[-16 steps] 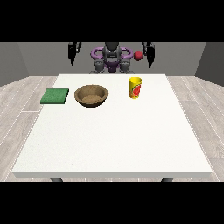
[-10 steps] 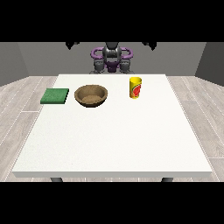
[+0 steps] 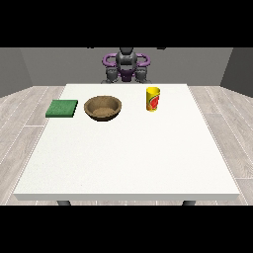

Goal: Pick the cup and pour the ball into the bowl, then pick the bowl and place it on the pad

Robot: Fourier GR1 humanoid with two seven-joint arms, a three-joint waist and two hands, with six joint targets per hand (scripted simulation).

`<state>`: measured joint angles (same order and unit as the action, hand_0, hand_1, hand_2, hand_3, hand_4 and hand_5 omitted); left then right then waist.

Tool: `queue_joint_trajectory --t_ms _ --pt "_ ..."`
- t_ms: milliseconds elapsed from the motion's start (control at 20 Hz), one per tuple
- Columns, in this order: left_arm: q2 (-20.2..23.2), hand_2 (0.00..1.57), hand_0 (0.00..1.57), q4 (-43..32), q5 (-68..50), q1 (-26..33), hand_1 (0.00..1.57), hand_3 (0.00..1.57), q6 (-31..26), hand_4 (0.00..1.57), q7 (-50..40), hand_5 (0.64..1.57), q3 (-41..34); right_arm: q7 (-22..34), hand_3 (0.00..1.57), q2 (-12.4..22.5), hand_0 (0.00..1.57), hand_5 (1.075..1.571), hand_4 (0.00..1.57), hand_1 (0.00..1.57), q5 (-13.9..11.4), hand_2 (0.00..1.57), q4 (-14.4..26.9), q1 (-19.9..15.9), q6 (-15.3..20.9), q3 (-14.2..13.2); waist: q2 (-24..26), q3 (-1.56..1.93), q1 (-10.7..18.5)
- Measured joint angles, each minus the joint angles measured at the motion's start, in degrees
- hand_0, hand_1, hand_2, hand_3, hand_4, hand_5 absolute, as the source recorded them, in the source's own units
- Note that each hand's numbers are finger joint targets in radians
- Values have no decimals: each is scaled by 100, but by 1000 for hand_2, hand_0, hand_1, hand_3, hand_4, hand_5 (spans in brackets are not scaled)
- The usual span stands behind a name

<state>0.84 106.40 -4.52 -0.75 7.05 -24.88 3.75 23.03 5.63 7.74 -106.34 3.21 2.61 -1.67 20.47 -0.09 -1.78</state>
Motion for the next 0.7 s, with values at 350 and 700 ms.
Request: queue_joint_trajectory --t_ms 350,700 --pt "-27 0 0 -34 251 -617 0 0 160 583 611 1544 -59 -198 0 -42 0 1550 730 0 -29 0 -388 -535 116 -84 -1269 6 -112" --pt "128 0 0 -825 370 -964 0 0 -28 555 2195 1496 -409 -1369 0 -133 0 1547 691 0 -33 0 -23 -834 -91 -180 -2634 7 -193"
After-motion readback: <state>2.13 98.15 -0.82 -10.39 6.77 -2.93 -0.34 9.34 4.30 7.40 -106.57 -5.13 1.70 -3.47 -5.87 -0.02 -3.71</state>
